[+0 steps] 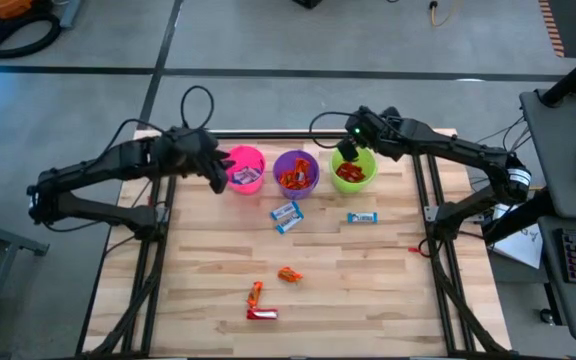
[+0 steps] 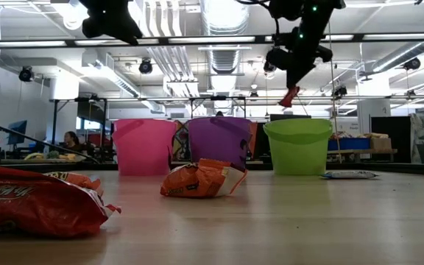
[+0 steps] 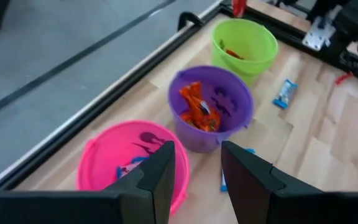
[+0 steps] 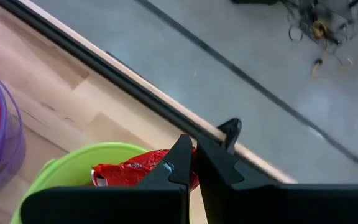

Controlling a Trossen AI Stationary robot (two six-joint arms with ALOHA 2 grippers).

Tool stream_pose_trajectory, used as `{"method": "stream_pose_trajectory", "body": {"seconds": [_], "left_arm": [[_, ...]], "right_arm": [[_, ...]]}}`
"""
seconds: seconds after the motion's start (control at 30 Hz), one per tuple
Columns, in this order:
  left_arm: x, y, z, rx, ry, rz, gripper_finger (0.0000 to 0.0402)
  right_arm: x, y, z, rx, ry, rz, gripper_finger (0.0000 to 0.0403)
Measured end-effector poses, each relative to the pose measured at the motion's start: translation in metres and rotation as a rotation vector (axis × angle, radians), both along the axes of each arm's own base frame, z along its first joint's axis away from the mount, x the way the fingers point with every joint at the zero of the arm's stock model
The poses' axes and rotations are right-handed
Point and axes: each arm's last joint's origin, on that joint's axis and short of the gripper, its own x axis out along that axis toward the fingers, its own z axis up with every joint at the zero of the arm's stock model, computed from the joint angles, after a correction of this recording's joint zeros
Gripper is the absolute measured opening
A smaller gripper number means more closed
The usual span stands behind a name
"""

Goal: Organize candy in baskets
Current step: Put the red chocolate into the green bucket, then put the orange chocolate into the violet bucket

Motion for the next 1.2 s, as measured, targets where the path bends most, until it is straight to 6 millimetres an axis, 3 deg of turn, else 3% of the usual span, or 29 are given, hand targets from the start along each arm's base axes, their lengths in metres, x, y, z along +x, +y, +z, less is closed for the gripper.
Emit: {"method": "stream_pose_trajectory", "body": {"seconds": [0.37, 0.53, 0.9, 1.2], "left_arm": [[0.005, 0.023, -0.006, -0.036, 0.005, 0.031, 0.0115], [0.009, 0.032, -0.01, -0.045, 0.028, 0.062, 0.0115], [0.013, 0.041, -0.015, -0.043, 0.044, 0.089, 0.0115], [0.011, 0.036, -0.014, -0.112, 0.029, 0.012, 0.0115]], "right_arm": [[-0.003, 0.004, -0.028, 0.09, 0.112, 0.133, 0.0013], [-0.002, 0.005, -0.031, 0.146, 0.066, 0.163, 0.0016], [0.0, 0.002, -0.033, 0.198, 0.003, 0.179, 0.0115], [0.004, 0.001, -0.018, 0.172, -0.043, 0.188, 0.0146]]}}
